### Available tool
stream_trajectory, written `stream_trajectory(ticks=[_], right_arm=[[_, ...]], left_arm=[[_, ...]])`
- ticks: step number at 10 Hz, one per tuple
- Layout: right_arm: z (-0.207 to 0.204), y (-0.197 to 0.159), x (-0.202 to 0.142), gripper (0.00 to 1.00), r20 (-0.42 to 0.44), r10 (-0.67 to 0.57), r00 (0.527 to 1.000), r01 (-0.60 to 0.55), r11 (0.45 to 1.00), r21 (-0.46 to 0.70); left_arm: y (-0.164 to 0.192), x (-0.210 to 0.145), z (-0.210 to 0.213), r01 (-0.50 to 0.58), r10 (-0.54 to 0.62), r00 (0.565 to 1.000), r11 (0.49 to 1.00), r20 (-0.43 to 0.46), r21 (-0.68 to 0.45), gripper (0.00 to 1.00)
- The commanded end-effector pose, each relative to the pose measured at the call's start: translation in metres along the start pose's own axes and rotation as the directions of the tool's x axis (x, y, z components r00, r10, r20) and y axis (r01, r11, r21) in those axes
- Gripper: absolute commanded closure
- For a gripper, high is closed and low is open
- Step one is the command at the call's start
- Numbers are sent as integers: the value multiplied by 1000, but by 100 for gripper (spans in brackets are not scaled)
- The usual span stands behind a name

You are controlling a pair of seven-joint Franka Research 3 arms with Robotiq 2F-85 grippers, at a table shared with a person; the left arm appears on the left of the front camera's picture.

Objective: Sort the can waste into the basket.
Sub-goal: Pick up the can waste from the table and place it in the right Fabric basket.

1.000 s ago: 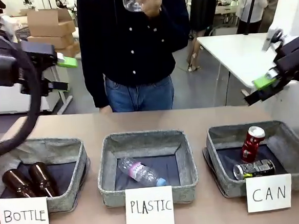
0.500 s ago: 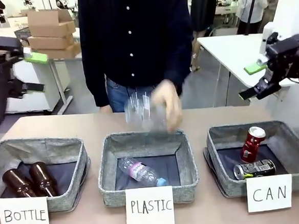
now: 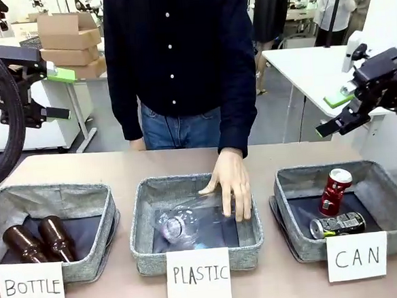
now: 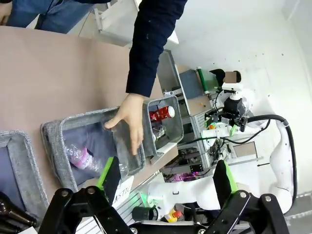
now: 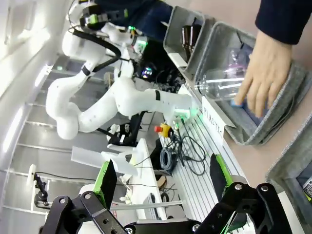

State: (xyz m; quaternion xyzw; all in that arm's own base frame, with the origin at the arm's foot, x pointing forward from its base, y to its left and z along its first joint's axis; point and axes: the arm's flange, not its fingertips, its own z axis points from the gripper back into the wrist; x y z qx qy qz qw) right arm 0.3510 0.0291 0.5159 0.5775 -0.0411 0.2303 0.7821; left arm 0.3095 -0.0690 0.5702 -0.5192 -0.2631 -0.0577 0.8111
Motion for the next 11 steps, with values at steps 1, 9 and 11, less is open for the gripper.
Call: stream_trajectory(ticks=[1, 9, 11], right_arm=[[-1, 0, -1, 0, -5, 11, 1000, -11, 1000, 1], [-1, 0, -1, 0, -5, 11, 1000, -11, 1000, 1], [-1, 0, -1, 0, -5, 11, 1000, -11, 1000, 1]], left_arm=[[2, 2, 0, 17, -17, 1000, 1000, 15, -12, 0], [2, 2, 0, 17, -17, 1000, 1000, 15, -12, 0], [2, 2, 0, 17, -17, 1000, 1000, 15, -12, 0]])
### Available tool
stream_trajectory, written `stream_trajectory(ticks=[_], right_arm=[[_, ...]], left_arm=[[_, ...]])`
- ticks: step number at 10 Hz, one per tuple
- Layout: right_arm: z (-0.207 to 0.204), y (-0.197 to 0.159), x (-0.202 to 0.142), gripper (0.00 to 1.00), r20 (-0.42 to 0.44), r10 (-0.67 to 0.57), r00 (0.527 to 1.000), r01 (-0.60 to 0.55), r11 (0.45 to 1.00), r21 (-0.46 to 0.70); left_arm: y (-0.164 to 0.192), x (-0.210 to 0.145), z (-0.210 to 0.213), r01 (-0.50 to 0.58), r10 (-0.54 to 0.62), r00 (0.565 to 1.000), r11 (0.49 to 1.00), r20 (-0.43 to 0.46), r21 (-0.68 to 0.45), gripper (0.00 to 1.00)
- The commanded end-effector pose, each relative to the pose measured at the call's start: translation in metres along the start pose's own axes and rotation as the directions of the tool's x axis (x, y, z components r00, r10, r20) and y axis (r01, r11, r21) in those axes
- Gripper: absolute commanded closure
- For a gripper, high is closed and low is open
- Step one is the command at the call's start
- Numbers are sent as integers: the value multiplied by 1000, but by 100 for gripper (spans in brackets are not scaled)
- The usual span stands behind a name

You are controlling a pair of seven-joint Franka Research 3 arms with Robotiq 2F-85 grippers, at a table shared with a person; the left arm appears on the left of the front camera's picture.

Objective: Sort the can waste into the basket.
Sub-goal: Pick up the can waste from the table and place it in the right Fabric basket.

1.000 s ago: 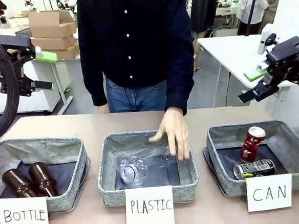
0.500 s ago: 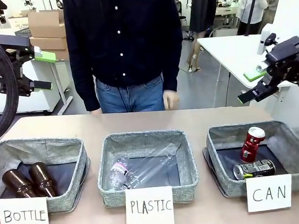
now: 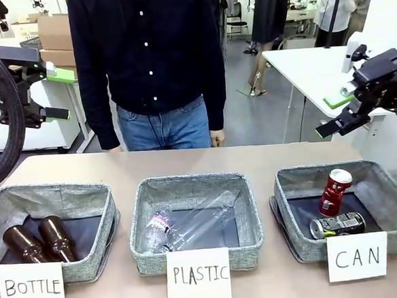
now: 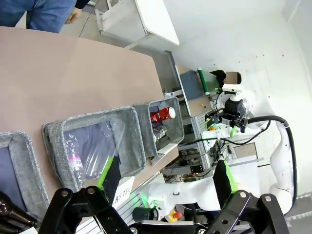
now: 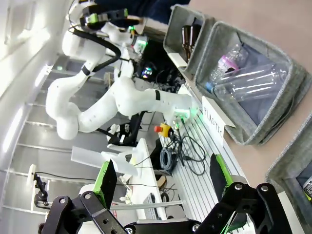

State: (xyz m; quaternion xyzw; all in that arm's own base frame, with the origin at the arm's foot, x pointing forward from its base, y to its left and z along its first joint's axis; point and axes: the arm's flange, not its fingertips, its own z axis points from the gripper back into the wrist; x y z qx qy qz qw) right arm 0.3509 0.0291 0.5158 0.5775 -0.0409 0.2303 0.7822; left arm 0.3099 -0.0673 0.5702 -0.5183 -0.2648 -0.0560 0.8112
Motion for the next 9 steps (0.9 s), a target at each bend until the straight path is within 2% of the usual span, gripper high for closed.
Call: stream_trajectory(ticks=[1, 9], right_arm=[[-1, 0, -1, 0, -4, 12, 1000, -12, 1000, 1], [-1, 0, -1, 0, -4, 12, 1000, -12, 1000, 1]], left_arm=[[1, 1, -1, 17, -17, 1000, 1000, 11, -15, 0], [1, 1, -1, 17, -17, 1000, 1000, 11, -15, 0]])
